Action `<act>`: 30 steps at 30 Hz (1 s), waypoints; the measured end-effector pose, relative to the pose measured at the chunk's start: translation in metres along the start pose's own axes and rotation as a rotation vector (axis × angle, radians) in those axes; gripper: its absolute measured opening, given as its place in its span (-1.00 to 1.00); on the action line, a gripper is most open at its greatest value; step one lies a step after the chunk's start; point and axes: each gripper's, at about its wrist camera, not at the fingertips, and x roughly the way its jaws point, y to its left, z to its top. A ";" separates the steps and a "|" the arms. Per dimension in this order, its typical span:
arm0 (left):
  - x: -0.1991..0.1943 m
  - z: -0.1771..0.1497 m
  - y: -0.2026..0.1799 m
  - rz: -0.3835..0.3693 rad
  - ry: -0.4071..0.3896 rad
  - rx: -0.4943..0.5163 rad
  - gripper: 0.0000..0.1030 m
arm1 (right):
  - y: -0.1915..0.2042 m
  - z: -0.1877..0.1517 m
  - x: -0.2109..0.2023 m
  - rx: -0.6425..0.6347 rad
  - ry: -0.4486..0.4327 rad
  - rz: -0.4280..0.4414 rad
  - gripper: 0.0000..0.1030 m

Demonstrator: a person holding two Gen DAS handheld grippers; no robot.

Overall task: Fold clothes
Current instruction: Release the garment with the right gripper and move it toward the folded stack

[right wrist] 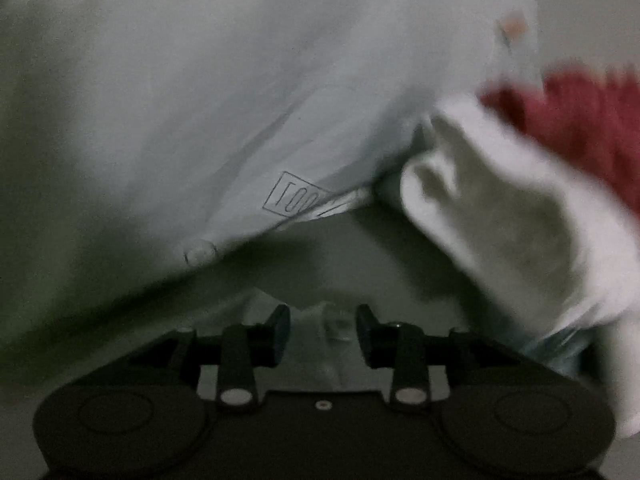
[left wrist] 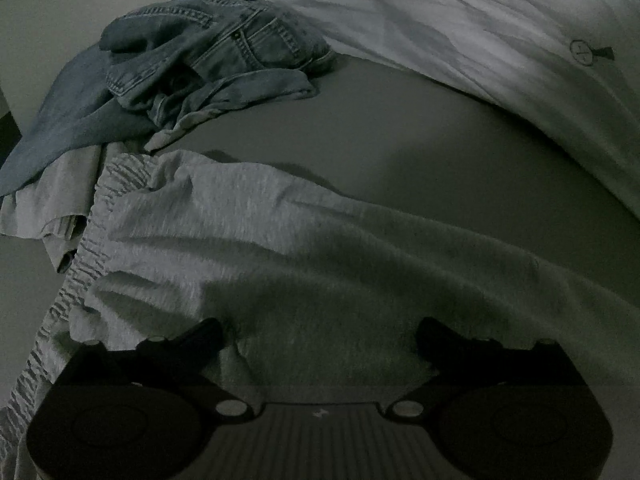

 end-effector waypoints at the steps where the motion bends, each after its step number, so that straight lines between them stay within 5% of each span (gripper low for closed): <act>1: 0.000 0.000 0.000 -0.001 0.001 0.000 1.00 | -0.005 0.001 0.006 0.061 0.008 0.000 -0.31; 4: 0.001 0.001 0.001 -0.001 -0.001 0.001 1.00 | -0.013 0.002 0.021 0.200 0.042 0.001 -0.31; 7: 0.002 0.001 0.001 -0.001 -0.006 0.001 1.00 | -0.001 -0.002 0.027 0.160 0.098 -0.021 -0.34; 10: 0.002 0.001 0.001 -0.004 -0.004 0.005 1.00 | 0.012 0.002 0.028 0.049 0.118 -0.052 -0.93; 13: 0.003 0.001 0.002 -0.006 -0.007 0.007 1.00 | 0.014 0.018 0.029 -0.011 0.066 -0.046 -0.94; 18: 0.002 -0.001 0.001 -0.004 -0.018 0.007 1.00 | 0.019 0.039 0.049 -0.250 0.003 -0.165 -0.92; 21: 0.003 -0.001 0.002 -0.005 -0.015 0.008 1.00 | 0.027 0.030 0.048 -0.392 -0.001 -0.265 -0.75; 23: 0.002 -0.002 0.002 -0.005 -0.018 0.007 1.00 | 0.036 0.019 0.026 -0.423 -0.057 -0.281 -0.26; 24: 0.002 -0.003 0.001 -0.004 -0.021 0.007 1.00 | 0.041 0.013 0.012 -0.427 -0.098 -0.271 -0.16; 27: 0.002 -0.003 0.001 -0.001 -0.023 0.004 1.00 | 0.053 -0.016 -0.037 -0.446 -0.149 -0.210 -0.21; 30: 0.003 -0.002 0.002 -0.005 -0.014 0.008 1.00 | 0.054 -0.053 -0.064 -0.396 -0.060 -0.079 -0.53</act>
